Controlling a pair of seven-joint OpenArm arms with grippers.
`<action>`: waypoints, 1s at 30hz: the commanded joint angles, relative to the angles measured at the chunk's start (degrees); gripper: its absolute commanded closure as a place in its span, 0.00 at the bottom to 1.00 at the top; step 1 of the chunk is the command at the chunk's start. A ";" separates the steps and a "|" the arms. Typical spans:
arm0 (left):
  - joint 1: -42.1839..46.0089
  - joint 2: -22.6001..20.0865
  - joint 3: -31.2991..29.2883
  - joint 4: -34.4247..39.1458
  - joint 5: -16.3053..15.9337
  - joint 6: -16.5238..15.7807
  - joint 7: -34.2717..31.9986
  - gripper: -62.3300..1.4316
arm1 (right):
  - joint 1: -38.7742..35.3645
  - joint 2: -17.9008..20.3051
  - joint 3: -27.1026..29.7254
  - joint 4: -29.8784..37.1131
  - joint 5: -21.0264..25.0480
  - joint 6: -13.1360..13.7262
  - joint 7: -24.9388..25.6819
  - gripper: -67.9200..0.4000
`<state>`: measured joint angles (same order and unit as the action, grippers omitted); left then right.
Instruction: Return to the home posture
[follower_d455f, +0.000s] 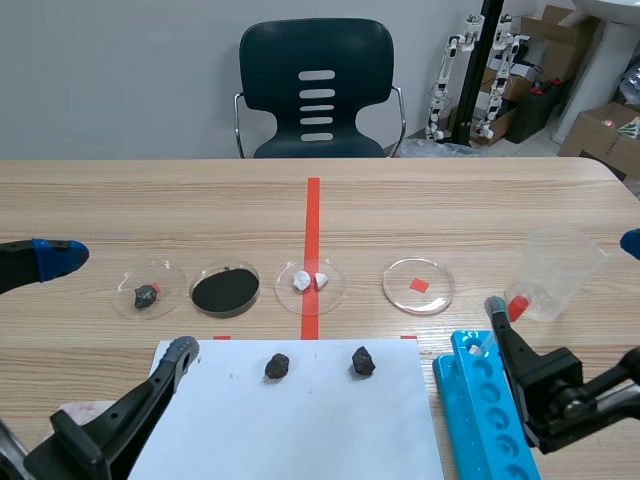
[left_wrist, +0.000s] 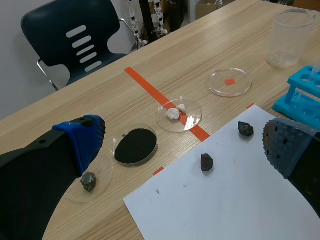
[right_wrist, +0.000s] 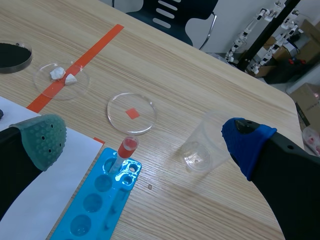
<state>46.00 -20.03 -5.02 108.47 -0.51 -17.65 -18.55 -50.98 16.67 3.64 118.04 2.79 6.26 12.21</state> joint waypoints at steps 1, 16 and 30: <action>-0.15 0.15 0.35 0.66 -0.48 0.33 -0.90 0.00 | 0.39 0.00 0.15 1.05 0.22 -0.39 1.01 0.00; -0.15 0.15 0.35 0.66 -0.48 0.33 -0.87 0.00 | 0.39 0.00 0.15 1.05 0.22 -0.39 1.01 0.00; -0.15 0.15 0.42 0.66 -0.48 0.31 12.52 0.00 | 0.37 -0.02 0.15 1.05 0.22 -0.39 0.98 0.00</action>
<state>45.87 -20.03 -4.91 108.42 -0.58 -17.65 -4.56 -50.98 16.67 3.64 118.04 2.79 6.26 12.21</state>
